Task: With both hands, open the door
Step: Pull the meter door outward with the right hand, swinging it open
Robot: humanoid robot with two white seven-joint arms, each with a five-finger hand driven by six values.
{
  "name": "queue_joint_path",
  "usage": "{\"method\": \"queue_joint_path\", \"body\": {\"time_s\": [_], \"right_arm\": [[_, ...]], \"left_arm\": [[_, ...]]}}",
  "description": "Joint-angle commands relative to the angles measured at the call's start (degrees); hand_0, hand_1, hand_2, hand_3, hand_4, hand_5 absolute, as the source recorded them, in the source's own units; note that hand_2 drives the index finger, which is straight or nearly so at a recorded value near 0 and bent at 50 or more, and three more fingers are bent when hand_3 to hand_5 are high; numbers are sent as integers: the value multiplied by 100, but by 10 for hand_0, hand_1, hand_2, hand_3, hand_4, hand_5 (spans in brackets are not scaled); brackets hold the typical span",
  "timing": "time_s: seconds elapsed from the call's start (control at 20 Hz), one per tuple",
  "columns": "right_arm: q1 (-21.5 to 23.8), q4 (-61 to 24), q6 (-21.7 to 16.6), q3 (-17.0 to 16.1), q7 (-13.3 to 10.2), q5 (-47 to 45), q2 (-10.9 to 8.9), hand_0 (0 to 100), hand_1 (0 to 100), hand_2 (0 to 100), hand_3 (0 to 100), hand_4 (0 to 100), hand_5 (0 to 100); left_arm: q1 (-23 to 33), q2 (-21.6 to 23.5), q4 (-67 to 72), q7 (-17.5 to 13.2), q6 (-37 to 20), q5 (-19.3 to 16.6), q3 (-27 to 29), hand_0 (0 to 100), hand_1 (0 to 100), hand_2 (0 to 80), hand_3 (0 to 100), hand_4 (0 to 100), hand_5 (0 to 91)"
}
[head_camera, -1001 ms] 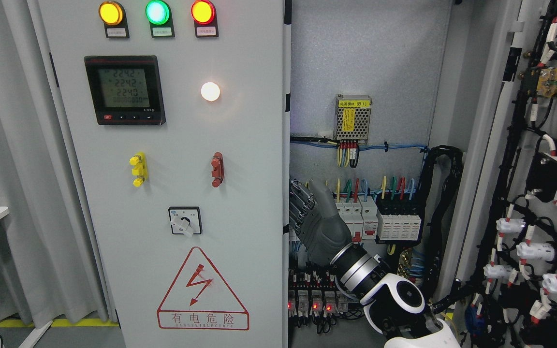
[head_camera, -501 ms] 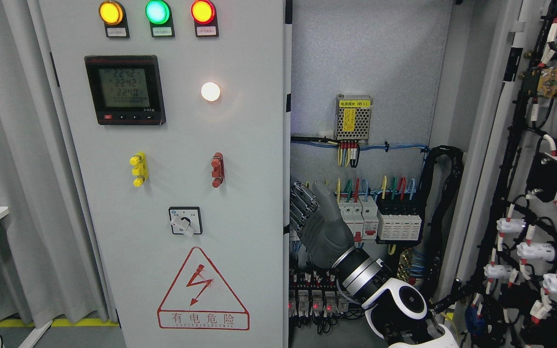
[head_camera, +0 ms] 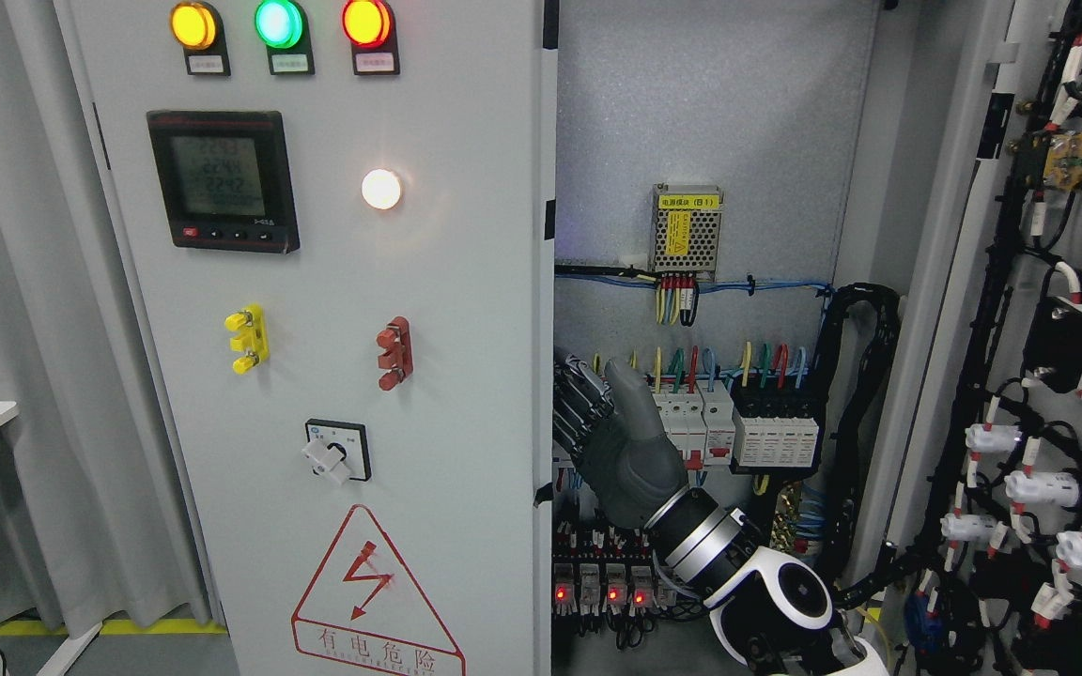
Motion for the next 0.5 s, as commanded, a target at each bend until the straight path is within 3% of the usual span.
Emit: {"method": "queue_joint_path", "body": {"time_s": [0.0, 0.15, 0.45], "right_arm": [[112, -281, -3, 23, 44, -8, -55, 218, 0, 0, 0, 0, 0], [270, -571, 23, 119, 71, -323, -37, 218, 0, 0, 0, 0, 0], [683, -1213, 15, 786, 185, -395, -2, 218, 0, 0, 0, 0, 0]], "left_arm": [[-2, 176, -35, 0, -2, 0, 0, 296, 0, 27, 27, 36, 0], [-2, 167, -35, 0, -2, 0, 0, 295, 0, 28, 27, 36, 0], [-2, 176, -35, 0, -2, 0, 0, 295, 0, 27, 27, 38, 0]]}}
